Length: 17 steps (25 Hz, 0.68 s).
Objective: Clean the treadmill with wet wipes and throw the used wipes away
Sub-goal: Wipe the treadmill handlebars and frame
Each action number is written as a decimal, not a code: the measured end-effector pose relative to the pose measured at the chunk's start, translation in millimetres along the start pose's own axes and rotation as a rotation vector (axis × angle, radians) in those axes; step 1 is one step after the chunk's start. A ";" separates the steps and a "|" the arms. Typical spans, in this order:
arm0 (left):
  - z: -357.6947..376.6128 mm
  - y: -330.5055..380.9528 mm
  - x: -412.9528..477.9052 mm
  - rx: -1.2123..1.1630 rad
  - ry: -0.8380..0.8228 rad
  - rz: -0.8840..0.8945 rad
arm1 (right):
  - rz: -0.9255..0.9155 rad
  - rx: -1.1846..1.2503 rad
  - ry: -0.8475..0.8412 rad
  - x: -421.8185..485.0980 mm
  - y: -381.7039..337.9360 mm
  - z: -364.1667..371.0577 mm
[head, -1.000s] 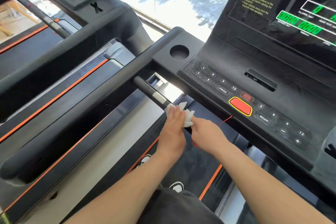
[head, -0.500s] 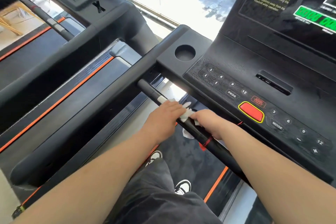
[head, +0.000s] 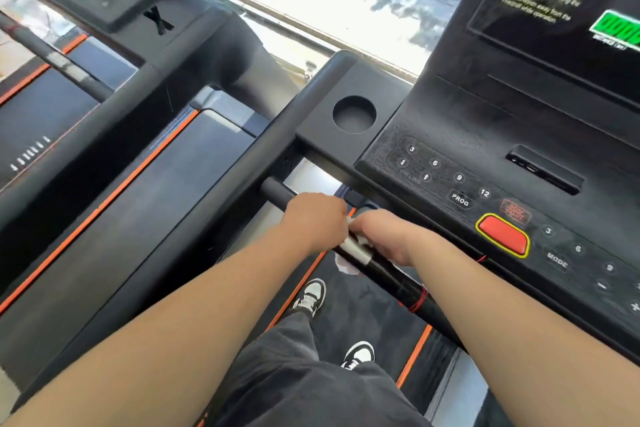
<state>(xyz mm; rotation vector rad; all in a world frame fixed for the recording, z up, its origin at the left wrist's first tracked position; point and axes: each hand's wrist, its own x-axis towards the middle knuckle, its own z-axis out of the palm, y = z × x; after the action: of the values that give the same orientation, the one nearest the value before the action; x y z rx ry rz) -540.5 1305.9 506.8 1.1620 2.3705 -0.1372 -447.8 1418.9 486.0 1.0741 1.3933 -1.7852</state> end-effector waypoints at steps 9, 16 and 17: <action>-23.8 18.3 -33.2 -1.143 -0.028 -0.081 | -0.320 -0.257 0.371 -75.7 -4.4 -31.2; -78.9 -30.4 4.1 -1.928 -0.089 -0.317 | -0.414 0.451 0.346 -97.9 -46.5 -10.4; -84.3 -38.5 10.3 -1.919 -0.082 -0.292 | -0.422 0.463 0.339 -96.0 -54.8 -6.9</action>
<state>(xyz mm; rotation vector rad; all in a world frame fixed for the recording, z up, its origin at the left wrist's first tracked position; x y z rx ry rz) -607.8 1314.1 570.8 -0.1690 1.3855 1.5291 -447.5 1438.4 595.0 1.4557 1.5271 -2.4003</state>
